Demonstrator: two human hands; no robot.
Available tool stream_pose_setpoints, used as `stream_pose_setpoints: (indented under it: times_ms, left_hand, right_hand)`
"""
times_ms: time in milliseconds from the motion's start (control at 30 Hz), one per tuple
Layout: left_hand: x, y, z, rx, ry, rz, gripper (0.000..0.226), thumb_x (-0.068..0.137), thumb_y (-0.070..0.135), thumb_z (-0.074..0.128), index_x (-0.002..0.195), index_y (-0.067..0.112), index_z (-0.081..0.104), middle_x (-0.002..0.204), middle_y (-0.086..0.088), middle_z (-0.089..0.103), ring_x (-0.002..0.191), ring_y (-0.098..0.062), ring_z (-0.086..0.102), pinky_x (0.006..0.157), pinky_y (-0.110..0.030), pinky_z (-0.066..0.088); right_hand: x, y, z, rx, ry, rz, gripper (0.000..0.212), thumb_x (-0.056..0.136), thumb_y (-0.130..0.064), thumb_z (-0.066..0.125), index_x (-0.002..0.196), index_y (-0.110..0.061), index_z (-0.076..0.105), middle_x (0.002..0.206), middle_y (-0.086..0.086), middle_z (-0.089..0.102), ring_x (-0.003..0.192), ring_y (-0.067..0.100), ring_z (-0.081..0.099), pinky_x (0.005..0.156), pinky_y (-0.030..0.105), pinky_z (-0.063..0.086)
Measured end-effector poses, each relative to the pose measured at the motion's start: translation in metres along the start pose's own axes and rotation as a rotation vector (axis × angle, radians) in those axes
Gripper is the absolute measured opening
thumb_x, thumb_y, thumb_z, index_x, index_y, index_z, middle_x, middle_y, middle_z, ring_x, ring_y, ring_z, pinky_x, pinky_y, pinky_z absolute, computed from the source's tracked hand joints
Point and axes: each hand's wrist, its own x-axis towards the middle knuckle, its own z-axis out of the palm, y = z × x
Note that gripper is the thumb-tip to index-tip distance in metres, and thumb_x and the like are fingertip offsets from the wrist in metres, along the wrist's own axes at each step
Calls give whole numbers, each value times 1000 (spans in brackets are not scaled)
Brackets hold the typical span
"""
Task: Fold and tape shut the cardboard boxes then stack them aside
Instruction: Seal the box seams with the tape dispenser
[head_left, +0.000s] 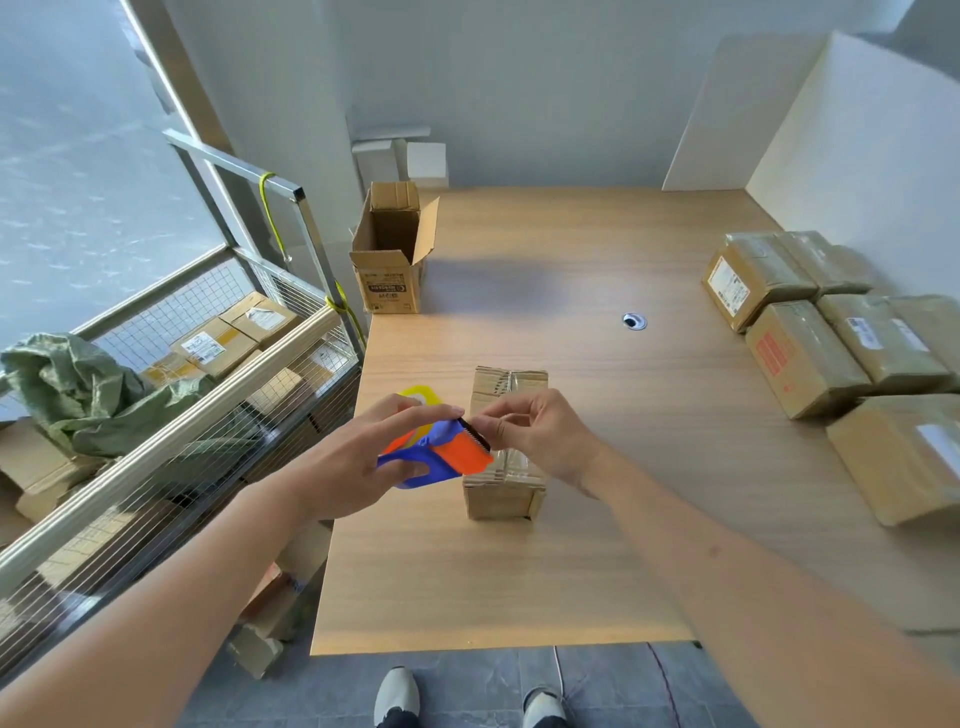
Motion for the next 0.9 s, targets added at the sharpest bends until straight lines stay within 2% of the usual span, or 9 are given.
stream_pose_setpoints:
  times_ms: [100, 233, 267, 367, 500, 600, 800, 900]
  left_hand:
    - [3, 12, -6, 2, -12, 6, 72, 101, 20, 64, 145, 66, 31, 137, 23, 42, 121, -1, 48, 95, -27, 49]
    - [7, 20, -14, 20, -64, -33, 72, 103, 29, 61, 148, 70, 22, 131, 18, 45, 114, -6, 50, 95, -36, 50]
    - [9, 21, -14, 24, -84, -42, 71, 104, 31, 59, 148, 70, 20, 128, 17, 45, 112, -8, 51, 94, -37, 50]
    - [11, 21, -10, 20, -147, -74, 68, 106, 33, 53, 146, 74, 15, 122, 13, 45, 106, -13, 52, 93, -39, 49]
    - [11, 10, -4, 24, -248, -155, 65, 109, 33, 47, 144, 77, 13, 118, 8, 48, 103, -19, 54, 94, -45, 47]
    - [-2, -15, -6, 56, -310, -216, 62, 109, 35, 45, 143, 78, 14, 117, 9, 49, 103, -16, 54, 97, -44, 45]
    - [-14, -59, -4, 41, -360, -325, 59, 108, 34, 47, 141, 77, 24, 120, 9, 52, 109, -15, 54, 102, -45, 42]
    - [-7, -69, -1, 45, -381, -344, 58, 108, 35, 47, 141, 76, 25, 121, 10, 52, 108, -14, 54, 101, -45, 43]
  right_hand:
    - [-3, -8, -4, -16, 70, -9, 14, 93, -22, 76, 96, -8, 80, 86, 11, 76, 79, 21, 68, 84, 48, 60]
    - [-4, -10, 1, -52, 234, -58, 10, 94, -18, 76, 95, -9, 80, 83, 16, 74, 71, 24, 69, 75, 52, 63]
    - [-5, -8, 1, -66, 278, -67, 8, 93, -17, 76, 94, -10, 80, 79, 14, 74, 68, 23, 68, 72, 50, 63]
    - [-11, 0, 3, -160, 361, -63, 8, 92, -14, 76, 85, -13, 79, 66, -5, 69, 57, 12, 63, 60, 30, 56]
    - [-26, 30, 12, -198, 496, 76, 15, 92, -15, 75, 78, -20, 78, 65, -1, 71, 53, 10, 62, 62, 31, 57]
    - [-45, 58, -7, -227, 661, 187, 18, 92, -21, 75, 75, -23, 77, 62, -7, 71, 53, 6, 63, 64, 24, 54]
    - [-74, 91, -25, -190, 741, 330, 15, 93, -22, 75, 78, -22, 77, 70, -4, 74, 49, 14, 62, 60, 43, 61]
    - [-67, 99, -22, -162, 736, 356, 13, 93, -22, 76, 81, -21, 78, 72, -3, 75, 48, 17, 59, 59, 45, 60]
